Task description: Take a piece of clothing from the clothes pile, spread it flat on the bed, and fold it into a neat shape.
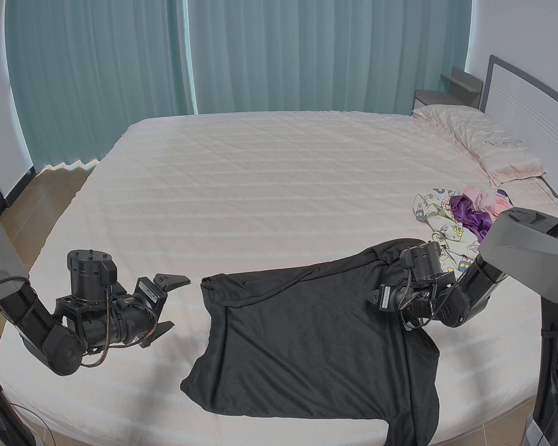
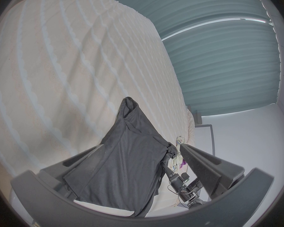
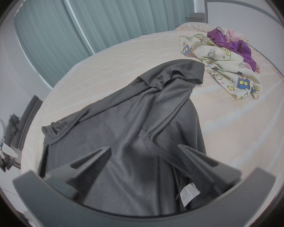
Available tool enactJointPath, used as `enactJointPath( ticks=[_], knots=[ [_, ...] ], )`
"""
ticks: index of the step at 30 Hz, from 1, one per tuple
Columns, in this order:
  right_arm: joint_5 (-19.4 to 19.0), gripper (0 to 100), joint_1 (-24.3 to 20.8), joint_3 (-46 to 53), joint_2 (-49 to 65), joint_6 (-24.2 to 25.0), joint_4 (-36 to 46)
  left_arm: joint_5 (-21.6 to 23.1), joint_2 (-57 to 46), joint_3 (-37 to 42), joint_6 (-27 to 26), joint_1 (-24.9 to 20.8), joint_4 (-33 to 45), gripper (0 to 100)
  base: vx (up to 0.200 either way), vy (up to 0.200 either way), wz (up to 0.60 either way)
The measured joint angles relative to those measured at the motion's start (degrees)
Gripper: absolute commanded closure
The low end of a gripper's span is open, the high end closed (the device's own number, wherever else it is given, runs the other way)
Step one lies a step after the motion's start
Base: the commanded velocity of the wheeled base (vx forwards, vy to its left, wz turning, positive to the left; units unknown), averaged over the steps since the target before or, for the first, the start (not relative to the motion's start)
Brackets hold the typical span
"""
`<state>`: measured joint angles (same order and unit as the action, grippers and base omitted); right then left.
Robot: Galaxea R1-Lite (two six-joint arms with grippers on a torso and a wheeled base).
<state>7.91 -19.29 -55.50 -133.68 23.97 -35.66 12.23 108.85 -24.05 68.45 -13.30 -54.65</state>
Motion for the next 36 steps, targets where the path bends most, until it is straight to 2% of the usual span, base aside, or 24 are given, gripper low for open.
enactJointPath(
  ticks=[7, 14, 19, 29, 36],
  knots=[
    [1.5, 100, 0.6, -1.5, -2.3, 0.2, -0.3, -0.1, 0.2, 0.0, 0.0, 0.4, 0.0, 0, 0.0, 0.0, 0.0],
    [0.8, 100, 4.2, 1.9, 2.0, 2.7, -0.3, 0.0, 0.4, 0.0, 0.0, 0.5, 0.0, 0, 0.0, 0.0, 0.0],
    [-3.2, 100, 9.1, 5.1, 4.9, 3.2, -0.9, 0.0, 0.9, 0.0, -0.1, 0.5, 0.0, 0, 0.0, 0.0, 0.0],
    [-11.1, 100, 22.4, 8.2, 5.9, 2.6, -7.8, -0.1, 2.0, 0.0, -0.2, 0.5, -0.1, 0, 0.0, 0.0, 0.0],
    [-12.3, 100, 27.2, 6.6, 2.2, 2.4, -11.4, -0.1, 2.3, 0.0, -0.3, 0.5, -0.1, 0, 0.0, 0.0, 0.0]
  ],
)
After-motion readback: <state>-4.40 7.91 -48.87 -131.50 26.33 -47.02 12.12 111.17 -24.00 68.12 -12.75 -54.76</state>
